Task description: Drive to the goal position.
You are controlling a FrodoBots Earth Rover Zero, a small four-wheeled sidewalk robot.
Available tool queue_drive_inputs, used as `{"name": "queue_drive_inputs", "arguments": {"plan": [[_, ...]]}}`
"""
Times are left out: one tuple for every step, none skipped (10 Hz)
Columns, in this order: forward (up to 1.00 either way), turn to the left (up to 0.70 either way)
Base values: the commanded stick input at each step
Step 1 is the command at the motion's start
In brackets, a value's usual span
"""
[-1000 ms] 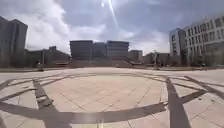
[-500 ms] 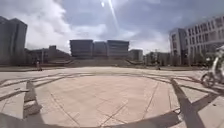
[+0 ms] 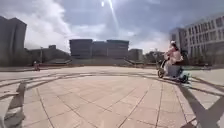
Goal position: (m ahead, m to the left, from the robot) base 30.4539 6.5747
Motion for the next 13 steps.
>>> {"name": "queue_drive_inputs", "arguments": {"plan": [[0.7, 0.12], [0.7, 0.0], [0.7, 0.0], [0.7, 0.0], [0.7, 0.0], [0.7, 0.0], [0.7, 0.0], [0.7, 0.0], [0.7, 0.0], [0.7, 0.0], [0.7, 0.0], [0.7, 0.0], [0.7, 0.0]]}}
